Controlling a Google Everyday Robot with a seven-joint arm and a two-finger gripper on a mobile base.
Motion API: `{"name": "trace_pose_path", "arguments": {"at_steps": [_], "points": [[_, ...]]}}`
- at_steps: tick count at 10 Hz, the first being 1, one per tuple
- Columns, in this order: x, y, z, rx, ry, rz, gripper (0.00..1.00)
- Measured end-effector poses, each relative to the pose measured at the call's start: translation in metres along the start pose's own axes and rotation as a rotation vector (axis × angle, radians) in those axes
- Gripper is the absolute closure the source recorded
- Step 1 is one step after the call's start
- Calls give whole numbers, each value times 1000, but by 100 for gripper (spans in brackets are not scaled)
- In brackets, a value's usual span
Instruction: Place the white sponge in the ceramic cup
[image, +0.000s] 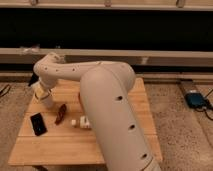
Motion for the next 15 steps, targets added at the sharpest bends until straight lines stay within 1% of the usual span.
{"name": "trace_pose_path", "arguments": {"at_steps": [3,5,8,11,13,15], "points": [[0,-3,4,2,0,-3,20],[5,-3,3,1,9,4,20],[12,6,-2,-1,30,30,20],[19,17,-10,10,53,73,20],[22,22,-15,21,62,93,20],[20,28,-17,20,63,106,20]]}}
